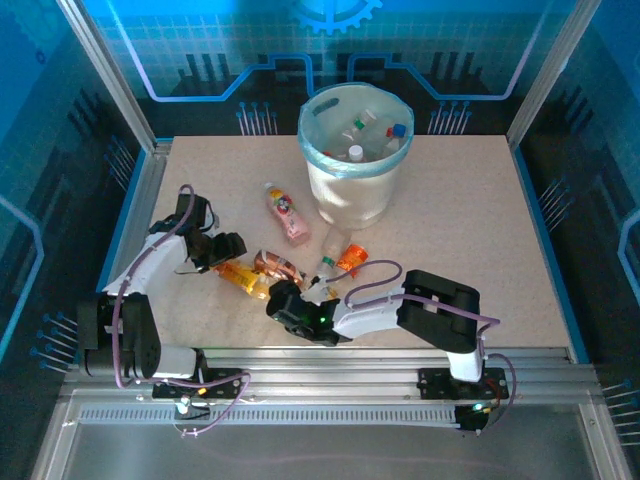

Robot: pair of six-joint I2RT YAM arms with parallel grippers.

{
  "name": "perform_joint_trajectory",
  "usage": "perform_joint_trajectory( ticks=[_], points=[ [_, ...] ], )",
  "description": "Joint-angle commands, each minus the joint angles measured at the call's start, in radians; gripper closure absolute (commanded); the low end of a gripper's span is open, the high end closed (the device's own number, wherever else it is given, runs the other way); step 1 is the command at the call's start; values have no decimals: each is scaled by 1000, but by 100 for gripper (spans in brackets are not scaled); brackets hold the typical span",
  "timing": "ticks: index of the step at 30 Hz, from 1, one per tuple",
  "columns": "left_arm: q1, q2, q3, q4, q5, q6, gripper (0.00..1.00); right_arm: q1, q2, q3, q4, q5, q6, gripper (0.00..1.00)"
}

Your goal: Put the plastic bottles in the bin

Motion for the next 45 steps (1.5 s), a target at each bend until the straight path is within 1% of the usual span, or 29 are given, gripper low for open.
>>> perform_joint_trajectory(
  ticks=[1,5,10,14,16,18,19,23,29,36,39,45],
  points=[
    [7,-2,-22,-19,19,23,28,-7,26,34,-26,67,79,50],
    [7,-1,-22,-17,22,23,28,-10,32,53,-55,87,122,50],
    [7,2,-22,-16,26,22,28,-20,42,68,-67,111,165,54],
    [8,6,-21,-16,32,21,28,-32,46,73,-78,110,188,55],
    [6,6,-22,-15,32,22,28,-40,52,77,-82,103,195,54],
    [6,7,-22,-16,34,22,28,-46,58,80,-86,96,209,49],
    [6,7,-25,-16,36,21,28,-48,62,84,-87,94,216,48],
    [6,12,-25,-15,39,22,28,-52,87,104,-77,80,248,48],
    [6,16,-25,-15,40,22,28,-61,113,116,-55,80,262,55],
    [6,19,-20,-14,42,22,28,-69,110,85,-25,103,291,65],
    [6,13,-19,-13,43,23,28,-72,99,71,-7,104,290,69],
    [7,-15,-11,-15,30,23,28,-72,63,43,-6,120,284,75]
  ],
)
